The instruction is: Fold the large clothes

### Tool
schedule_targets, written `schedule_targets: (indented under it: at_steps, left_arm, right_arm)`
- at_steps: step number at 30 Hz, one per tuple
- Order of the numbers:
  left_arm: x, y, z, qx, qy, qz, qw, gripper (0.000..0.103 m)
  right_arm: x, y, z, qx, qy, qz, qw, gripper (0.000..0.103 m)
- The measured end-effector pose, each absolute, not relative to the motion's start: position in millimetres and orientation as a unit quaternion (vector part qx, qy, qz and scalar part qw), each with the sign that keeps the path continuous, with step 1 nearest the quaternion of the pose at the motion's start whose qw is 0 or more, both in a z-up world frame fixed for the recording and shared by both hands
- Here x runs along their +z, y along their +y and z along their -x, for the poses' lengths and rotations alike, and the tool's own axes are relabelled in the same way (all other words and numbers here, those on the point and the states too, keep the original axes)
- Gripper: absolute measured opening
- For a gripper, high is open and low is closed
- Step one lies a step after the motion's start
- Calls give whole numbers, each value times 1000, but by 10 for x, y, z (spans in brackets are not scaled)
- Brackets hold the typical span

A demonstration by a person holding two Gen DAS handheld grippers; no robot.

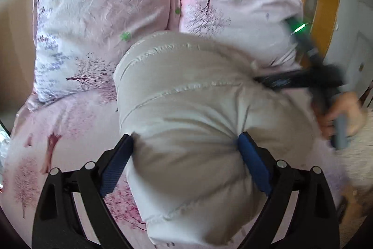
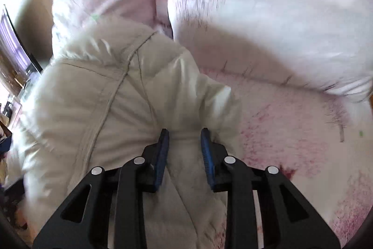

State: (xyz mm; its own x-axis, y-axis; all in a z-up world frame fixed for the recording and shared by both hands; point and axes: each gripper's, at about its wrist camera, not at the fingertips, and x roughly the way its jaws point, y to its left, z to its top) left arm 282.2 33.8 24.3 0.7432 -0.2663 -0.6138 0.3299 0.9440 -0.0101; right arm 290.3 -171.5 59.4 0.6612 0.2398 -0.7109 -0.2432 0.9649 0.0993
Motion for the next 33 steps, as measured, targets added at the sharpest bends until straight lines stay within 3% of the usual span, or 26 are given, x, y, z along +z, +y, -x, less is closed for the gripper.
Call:
schedule_targets:
  at_steps: [5, 8, 18, 21, 24, 33]
  left_arm:
    - [215, 371, -2833, -164, 326, -54, 930, 92]
    - [184, 350, -2821, -160, 323, -59, 931, 92]
    - [105, 165, -2735, -155, 306, -91, 935, 95]
    - [88, 162, -2729, -154, 294, -88, 939, 96]
    - [117, 203, -2674, -151, 272, -79, 947, 99]
    - [347, 528, -2332, -88, 222, -52, 970, 101]
  right_arm:
    - [732, -1851, -1970, 161, 301, -24, 939, 30]
    - [581, -1808, -1674, 165, 291, -24, 942, 30]
    - [-32, -1781, -1940, 126, 400, -41, 907, 34]
    - [-73, -1834, -1980, 122, 405, -55, 905, 43]
    - [-134, -1966, -2018, 98, 411, -87, 902, 77]
    - [330, -2019, -1620, 82, 310, -87, 943, 65]
